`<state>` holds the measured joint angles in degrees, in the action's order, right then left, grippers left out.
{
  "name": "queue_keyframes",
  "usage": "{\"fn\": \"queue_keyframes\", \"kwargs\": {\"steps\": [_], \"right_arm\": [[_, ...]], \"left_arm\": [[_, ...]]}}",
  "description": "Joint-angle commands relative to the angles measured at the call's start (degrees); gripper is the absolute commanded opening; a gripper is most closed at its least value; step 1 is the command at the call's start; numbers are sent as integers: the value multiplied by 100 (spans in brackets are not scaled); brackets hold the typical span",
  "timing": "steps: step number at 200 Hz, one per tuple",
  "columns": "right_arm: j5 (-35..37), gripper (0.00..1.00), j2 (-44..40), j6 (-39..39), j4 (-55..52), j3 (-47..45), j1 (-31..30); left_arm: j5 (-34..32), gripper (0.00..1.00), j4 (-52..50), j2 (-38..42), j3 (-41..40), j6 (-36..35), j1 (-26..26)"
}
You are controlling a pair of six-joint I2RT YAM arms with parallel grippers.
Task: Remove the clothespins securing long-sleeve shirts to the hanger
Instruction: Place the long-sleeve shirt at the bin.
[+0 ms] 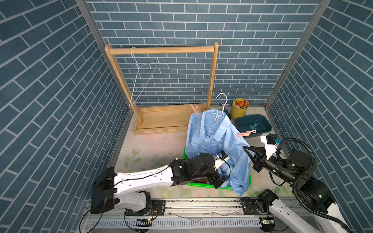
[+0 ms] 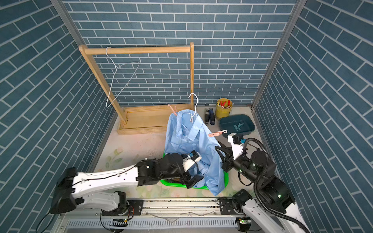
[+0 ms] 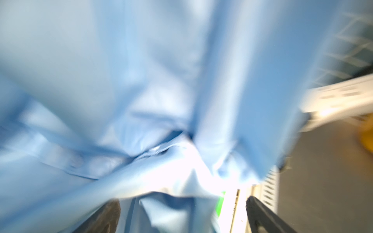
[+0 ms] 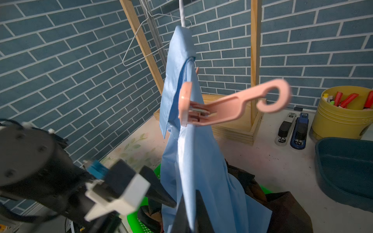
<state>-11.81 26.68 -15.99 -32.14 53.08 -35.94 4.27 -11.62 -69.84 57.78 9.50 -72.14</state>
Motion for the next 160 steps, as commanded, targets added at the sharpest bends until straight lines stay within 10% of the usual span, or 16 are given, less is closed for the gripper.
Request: {"fn": "queue_keyframes", "kwargs": {"steps": [1,27,81,160], "right_arm": [[-100,0,-100,232,190,2,-9],[-303,0,-165,228,199,-17,-9],[-705,0,-220,228,52,114,-10],[-937,0,-215,289,-212,426,-9]], "left_arm": [[337,100,-877,648,384,-735,211],[536,100,-763,1308,620,-1134,1050],[3473,100,-200,626,1399,-1705,4287],[5878,92,-2994,-1634,3937,-3819,5553]]}}
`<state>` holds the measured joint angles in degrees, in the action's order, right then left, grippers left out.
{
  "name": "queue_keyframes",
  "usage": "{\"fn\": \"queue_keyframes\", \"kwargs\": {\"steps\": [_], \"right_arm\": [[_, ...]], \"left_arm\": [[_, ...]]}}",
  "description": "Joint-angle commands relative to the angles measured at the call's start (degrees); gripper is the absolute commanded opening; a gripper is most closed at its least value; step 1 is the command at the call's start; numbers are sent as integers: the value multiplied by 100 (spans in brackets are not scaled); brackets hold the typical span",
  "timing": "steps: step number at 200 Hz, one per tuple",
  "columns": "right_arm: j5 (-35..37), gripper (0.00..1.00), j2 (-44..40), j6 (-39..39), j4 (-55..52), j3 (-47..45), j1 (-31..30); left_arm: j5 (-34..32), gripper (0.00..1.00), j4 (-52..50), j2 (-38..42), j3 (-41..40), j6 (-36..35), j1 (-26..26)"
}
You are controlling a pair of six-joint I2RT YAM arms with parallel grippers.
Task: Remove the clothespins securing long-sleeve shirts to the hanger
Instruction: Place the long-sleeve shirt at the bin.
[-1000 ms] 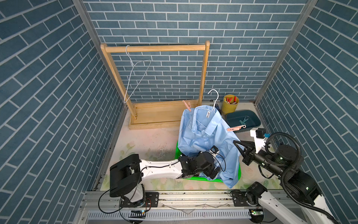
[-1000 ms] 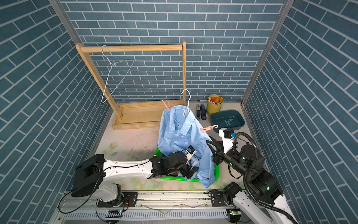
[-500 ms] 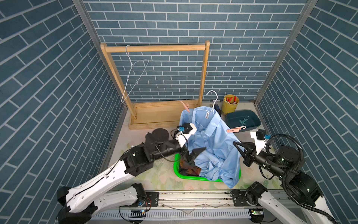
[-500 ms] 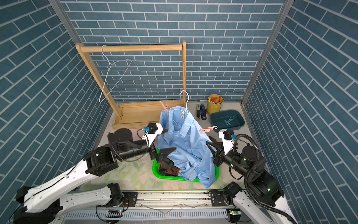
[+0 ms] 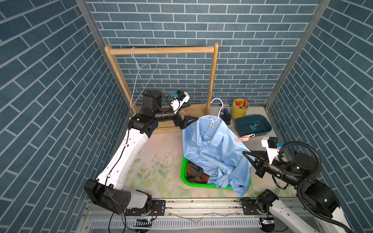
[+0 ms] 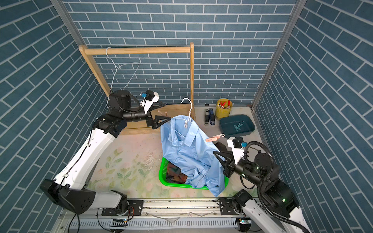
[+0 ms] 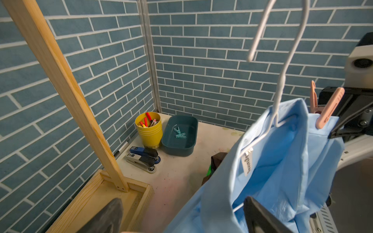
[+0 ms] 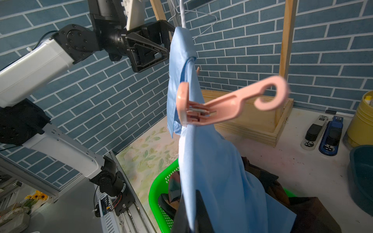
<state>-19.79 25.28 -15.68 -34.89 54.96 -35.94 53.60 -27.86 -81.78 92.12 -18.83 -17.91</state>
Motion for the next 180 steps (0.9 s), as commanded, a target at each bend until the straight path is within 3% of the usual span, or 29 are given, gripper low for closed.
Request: {"fn": "queue_keyframes", "kwargs": {"steps": [1,21,45,127,142,180], "right_arm": [[-139,0,-76,263,58,236,-9],[-165,0,-23,284,20,287,-9],[-207,0,59,287,99,307,-9],[-383,0,258,232,269,367,-7],[-377,0,266,224,298,367,-16],[-390,0,293,232,354,366,-9]], "left_arm": [[974,92,-1419,-460,524,-1006,130],[1439,89,-1847,-755,802,-1222,42],[1399,88,-2300,-864,927,-1670,-209],[1577,72,-2217,-1276,1195,-1615,-529],[1685,65,-2321,-1354,1365,-1615,-546],[1749,34,-2400,-1350,1407,-1585,-683]]}}
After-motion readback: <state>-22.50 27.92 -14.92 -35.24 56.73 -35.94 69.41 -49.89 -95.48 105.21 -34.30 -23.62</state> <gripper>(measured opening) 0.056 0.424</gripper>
